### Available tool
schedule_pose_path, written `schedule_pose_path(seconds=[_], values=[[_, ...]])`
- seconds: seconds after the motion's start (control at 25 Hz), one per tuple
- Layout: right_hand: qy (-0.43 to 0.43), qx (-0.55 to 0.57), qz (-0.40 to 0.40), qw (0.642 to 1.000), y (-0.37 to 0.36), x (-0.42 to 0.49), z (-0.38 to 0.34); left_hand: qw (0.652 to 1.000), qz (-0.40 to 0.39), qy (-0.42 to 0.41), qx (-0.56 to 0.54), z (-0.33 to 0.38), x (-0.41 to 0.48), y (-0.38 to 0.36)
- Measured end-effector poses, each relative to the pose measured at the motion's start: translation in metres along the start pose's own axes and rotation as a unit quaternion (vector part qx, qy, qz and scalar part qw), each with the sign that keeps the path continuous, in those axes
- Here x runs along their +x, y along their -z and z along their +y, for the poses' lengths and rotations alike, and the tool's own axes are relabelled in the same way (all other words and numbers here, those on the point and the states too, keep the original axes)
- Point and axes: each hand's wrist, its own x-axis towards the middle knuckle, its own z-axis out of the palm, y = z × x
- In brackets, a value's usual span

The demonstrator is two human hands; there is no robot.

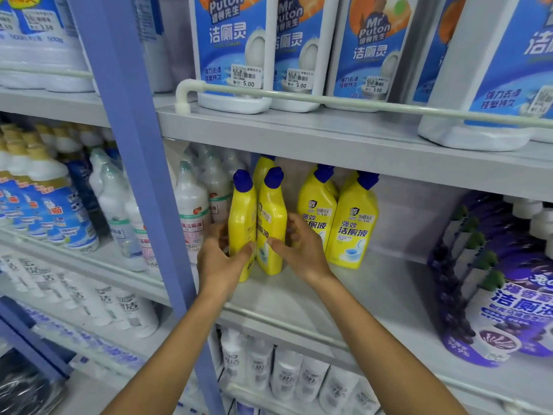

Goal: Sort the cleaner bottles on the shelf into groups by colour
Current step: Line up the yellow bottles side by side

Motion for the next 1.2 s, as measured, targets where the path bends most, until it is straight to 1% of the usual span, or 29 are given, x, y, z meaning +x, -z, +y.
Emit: schedule_pose_path(seconds=[0.16, 0.32, 0.44, 0.52, 0.68, 0.92, 1.0, 1.2], values=[[-0.025, -0.008, -0.008, 1.000, 0.040, -0.027, 0.001, 0.997, -0.077, -0.011, -0.010, 0.010, -0.018, -0.021], [-0.047, -0.019, -0.034, 0.998, 0.100, -0.048, 0.005, 0.984, -0.174, -0.013, -0.043, 0.009, -0.017, -0.034], [-0.047, -0.036, 0.001, 0.998, 0.126, -0.058, 0.009, 0.967, -0.246, 0.001, -0.063, 0.006, -0.004, -0.040], [-0.049, -0.039, 0.021, 0.998, 0.134, -0.060, 0.013, 0.962, -0.270, 0.002, -0.045, 0.002, -0.001, -0.050], [-0.054, -0.040, 0.015, 0.998, 0.142, -0.058, 0.016, 0.977, -0.210, -0.007, -0.031, 0.001, -0.005, -0.075], [-0.022, -0.074, 0.039, 0.996, 0.157, -0.051, 0.021, 0.991, -0.122, -0.037, 0.051, -0.010, 0.004, -0.092], [-0.018, -0.060, 0.064, 0.996, 0.157, -0.049, 0.026, 0.991, -0.111, -0.040, 0.061, -0.015, 0.008, -0.097], [-0.028, -0.026, 0.129, 0.991, 0.141, -0.046, 0.035, 0.990, -0.111, -0.049, 0.076, -0.017, 0.010, -0.102]])
